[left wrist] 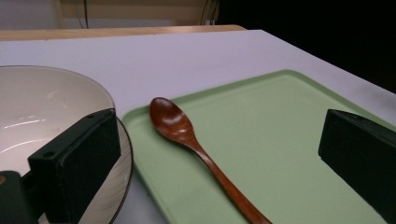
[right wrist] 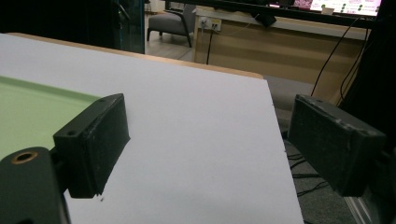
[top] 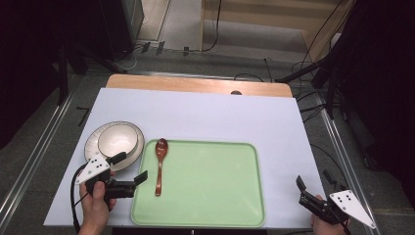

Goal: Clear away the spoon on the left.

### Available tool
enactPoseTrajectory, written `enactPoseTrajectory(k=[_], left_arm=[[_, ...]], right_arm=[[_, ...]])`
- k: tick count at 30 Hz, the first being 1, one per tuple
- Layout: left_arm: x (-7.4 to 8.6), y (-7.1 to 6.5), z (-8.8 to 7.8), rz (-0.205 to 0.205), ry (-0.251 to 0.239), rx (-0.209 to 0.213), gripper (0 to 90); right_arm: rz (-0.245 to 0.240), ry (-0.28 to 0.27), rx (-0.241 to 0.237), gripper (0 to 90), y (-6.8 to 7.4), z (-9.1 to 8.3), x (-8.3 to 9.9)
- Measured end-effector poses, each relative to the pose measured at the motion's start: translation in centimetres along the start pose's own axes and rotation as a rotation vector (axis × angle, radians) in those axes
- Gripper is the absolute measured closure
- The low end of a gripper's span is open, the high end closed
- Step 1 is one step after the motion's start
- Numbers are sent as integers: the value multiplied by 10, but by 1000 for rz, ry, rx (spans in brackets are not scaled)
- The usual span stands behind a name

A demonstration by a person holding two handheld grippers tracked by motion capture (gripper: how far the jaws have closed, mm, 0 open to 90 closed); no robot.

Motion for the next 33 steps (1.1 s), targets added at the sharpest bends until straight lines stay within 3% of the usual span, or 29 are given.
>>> enactPoseTrajectory(k=[6, 13, 23, 30, 33], left_arm=[[4, 13, -14, -9, -17, -31, 0], [13, 27, -30, 14, -16, -88, 0], [23, 55, -58, -9, -40, -141, 0], [25, 72, -67, -21, -56, -189, 0], [25, 76, -68, -31, -61, -191, 0]], right_arm=[[-4, 2, -4, 133, 1, 0, 0], [-1, -1, 1, 133, 0, -1, -1], [6, -7, 6, 133, -2, -3, -1], [2, -9, 6, 133, -1, -4, -2], [2, -12, 8, 133, -2, -4, -2]])
Point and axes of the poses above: each handheld gripper's, and its own axes: z roughly forward along the jaws, x roughly out of its underside, y roughly to its left, the point moved 5 cm from there along z, roughly forward along the jaws, and after that the axes turned 5 degrees about -x, right-handed, at the moved point
